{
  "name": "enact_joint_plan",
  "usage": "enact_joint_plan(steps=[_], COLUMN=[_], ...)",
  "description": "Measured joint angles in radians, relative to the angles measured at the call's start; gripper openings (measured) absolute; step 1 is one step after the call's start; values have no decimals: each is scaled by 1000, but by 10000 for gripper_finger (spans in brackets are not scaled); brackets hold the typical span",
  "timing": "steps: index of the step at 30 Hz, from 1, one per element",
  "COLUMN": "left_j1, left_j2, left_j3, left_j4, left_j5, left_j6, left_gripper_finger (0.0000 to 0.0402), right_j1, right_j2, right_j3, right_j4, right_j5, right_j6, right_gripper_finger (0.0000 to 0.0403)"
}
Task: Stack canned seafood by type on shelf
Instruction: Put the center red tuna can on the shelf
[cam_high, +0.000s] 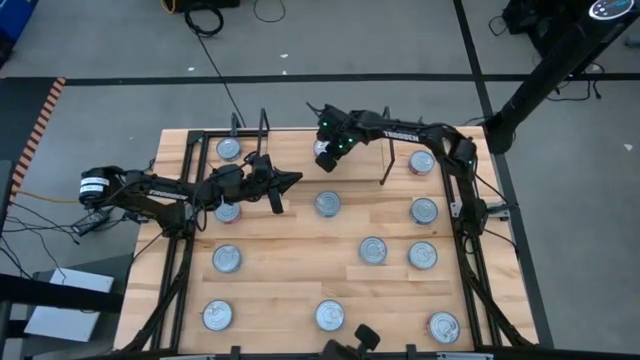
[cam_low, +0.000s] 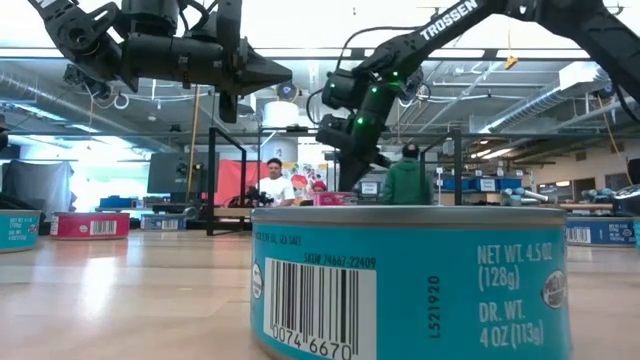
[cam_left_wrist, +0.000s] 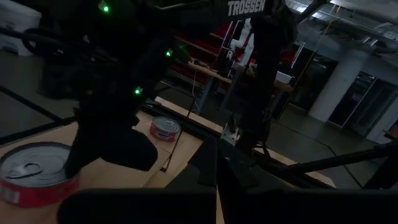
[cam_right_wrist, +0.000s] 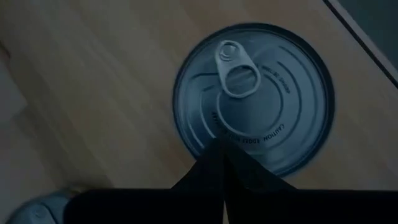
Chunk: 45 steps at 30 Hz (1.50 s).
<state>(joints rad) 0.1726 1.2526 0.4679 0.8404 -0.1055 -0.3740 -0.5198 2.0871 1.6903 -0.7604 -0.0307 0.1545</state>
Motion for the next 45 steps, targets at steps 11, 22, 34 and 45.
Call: enact_joint_plan(steps=[11, 22, 34, 45], left_j1=[0, 0, 0, 0], left_j2=[0, 0, 0, 0], left_j3=[0, 0, 0, 0], left_j4=[-2, -7, -10, -10], left_j5=[1, 19, 19, 19], left_j6=[2, 2, 2, 1], left_gripper_finger=[1, 1, 1, 1], right_j1=[-69, -134, -121, -138], right_j2=[-30, -69, -76, -81], right_j3=[-4, -7, -43, -101], right_j4=[-162, -218, -49, -105], right_j5=[94, 174, 190, 191], right_j6=[-23, 8, 1, 56], right_gripper_finger=[1, 6, 7, 7])
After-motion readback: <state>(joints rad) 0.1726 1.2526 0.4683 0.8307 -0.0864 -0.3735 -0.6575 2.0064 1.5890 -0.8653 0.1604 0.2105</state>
